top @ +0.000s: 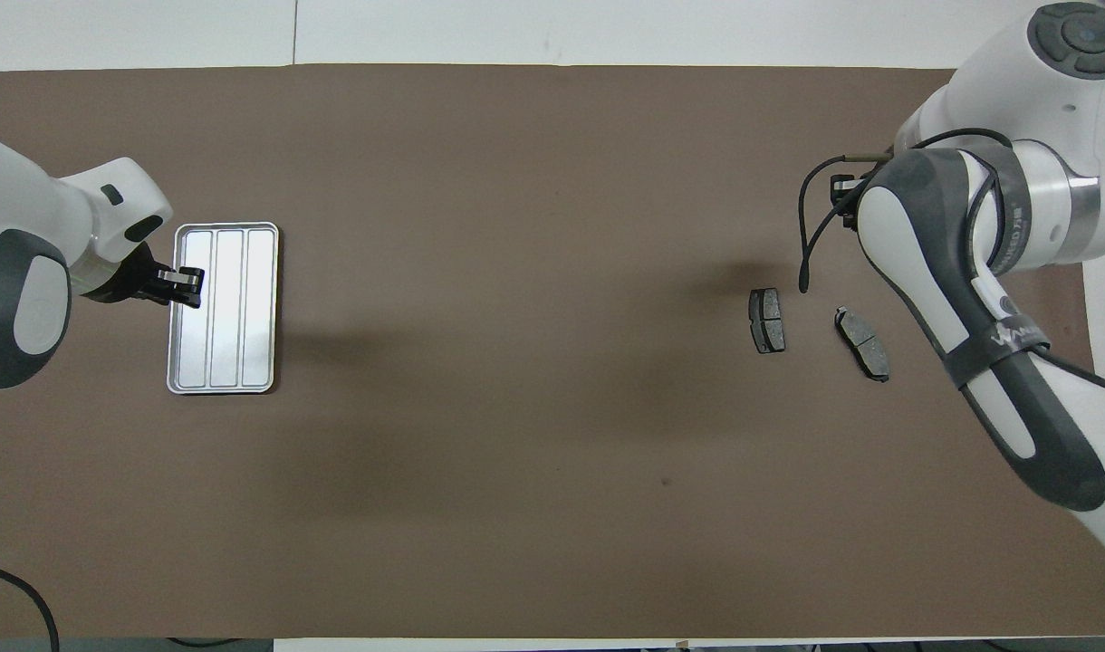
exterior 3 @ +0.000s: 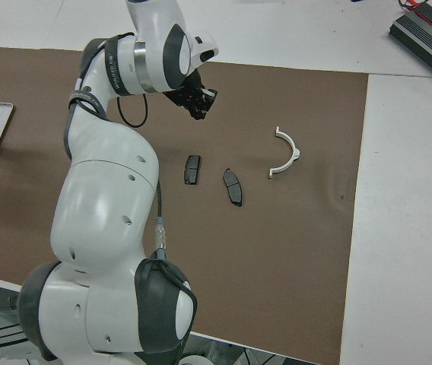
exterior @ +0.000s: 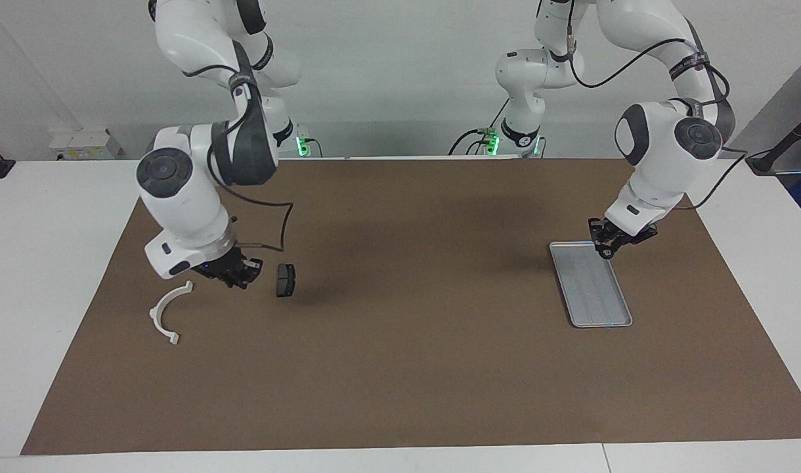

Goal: Pick bearing gear from pile to tray

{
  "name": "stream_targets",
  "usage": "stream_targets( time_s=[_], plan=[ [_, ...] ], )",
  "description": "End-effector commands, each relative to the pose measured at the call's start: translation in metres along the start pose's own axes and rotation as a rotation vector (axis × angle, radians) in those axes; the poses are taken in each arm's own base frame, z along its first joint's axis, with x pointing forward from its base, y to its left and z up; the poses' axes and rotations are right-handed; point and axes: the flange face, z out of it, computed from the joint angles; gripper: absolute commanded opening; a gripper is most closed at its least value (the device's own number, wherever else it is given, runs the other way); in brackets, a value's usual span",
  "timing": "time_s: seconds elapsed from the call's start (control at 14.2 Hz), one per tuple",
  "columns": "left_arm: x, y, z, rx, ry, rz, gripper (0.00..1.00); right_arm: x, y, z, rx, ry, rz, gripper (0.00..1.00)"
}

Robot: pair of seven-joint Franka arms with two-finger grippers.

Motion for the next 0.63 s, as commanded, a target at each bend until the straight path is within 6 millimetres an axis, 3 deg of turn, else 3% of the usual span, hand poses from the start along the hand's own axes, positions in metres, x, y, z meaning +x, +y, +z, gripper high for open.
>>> stream_targets(
  time_s=[0.0, 0.21, 0.42, 0.56],
  plan=[
    [-0.033, 0.001, 0.027, 0.001, 0.047, 0.032, 0.00, -0.038, -0.083, -0.020, -0.009, -0.009, 0.130, 0.00],
    [-0.039, 0.004, 0.048, 0.002, 0.059, 0.034, 0.00, -0.078, -0.153, -0.022, 0.046, -0.014, 0.344, 0.00],
    [-0.045, 0.011, 0.067, 0.001, 0.062, 0.042, 0.00, -0.115, -0.223, 0.002, 0.080, 0.013, 0.434, 0.00],
    [-0.050, 0.014, 0.081, 0.001, 0.071, 0.044, 0.00, -0.125, -0.249, 0.024, 0.100, 0.021, 0.468, 0.00]
  ],
)
